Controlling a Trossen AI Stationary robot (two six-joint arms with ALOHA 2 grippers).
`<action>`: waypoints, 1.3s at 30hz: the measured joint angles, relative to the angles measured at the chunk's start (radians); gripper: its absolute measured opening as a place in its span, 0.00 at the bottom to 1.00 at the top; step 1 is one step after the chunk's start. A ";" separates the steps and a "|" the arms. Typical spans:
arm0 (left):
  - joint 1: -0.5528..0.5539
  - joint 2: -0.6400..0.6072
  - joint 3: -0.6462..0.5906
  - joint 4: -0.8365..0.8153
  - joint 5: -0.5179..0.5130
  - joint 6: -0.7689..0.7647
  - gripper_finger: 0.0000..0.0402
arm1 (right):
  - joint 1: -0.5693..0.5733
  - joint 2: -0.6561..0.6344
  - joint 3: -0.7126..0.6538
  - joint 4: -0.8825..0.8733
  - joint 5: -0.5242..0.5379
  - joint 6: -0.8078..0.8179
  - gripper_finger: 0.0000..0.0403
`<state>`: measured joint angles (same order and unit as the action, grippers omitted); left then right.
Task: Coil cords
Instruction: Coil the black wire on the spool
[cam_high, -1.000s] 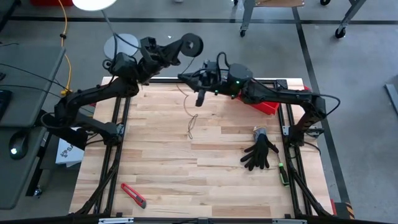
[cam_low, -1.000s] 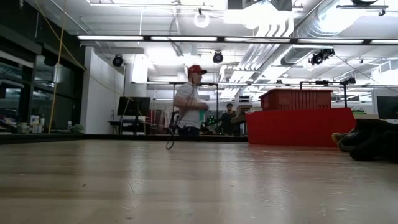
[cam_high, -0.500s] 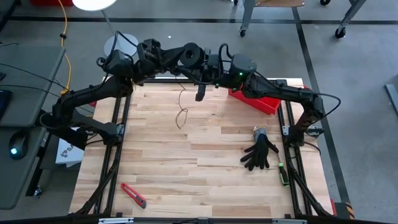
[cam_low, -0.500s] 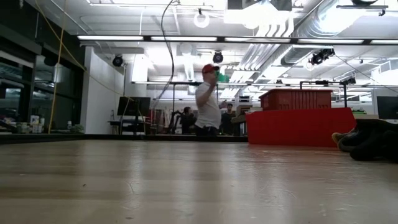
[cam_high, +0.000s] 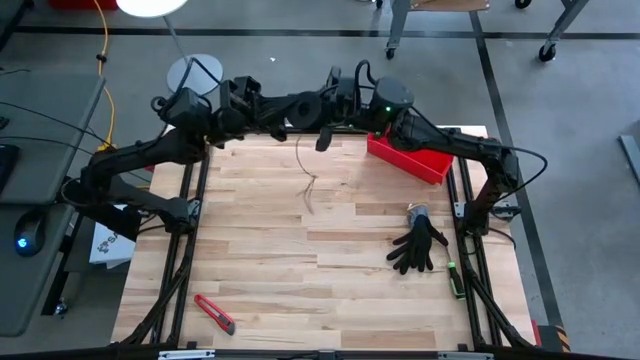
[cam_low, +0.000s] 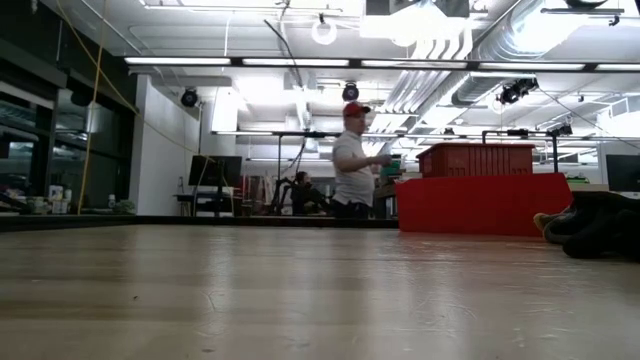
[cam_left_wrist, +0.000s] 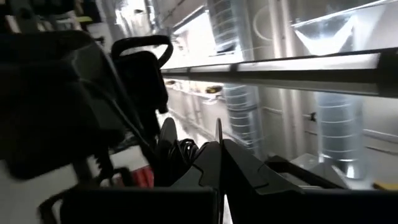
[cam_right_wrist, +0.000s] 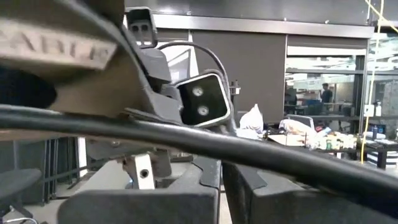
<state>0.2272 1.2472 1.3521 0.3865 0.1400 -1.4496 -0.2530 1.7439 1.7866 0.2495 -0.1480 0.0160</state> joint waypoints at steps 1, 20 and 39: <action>0.001 -0.014 0.000 -0.034 0.001 0.012 0.00 | -0.008 0.000 0.000 -0.002 -0.011 0.002 0.00; 0.188 -0.196 0.000 -0.538 -0.002 0.585 0.00 | -0.121 -0.063 0.000 -0.220 -0.094 -0.017 0.00; 0.280 -0.162 0.000 -0.390 -0.059 1.267 0.00 | -0.162 -0.073 0.000 -0.272 -0.077 0.030 0.00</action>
<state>0.5075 1.0847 1.3521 -0.0031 0.0811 -0.1824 -0.4149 1.6711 1.7866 -0.0228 -0.2249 0.0465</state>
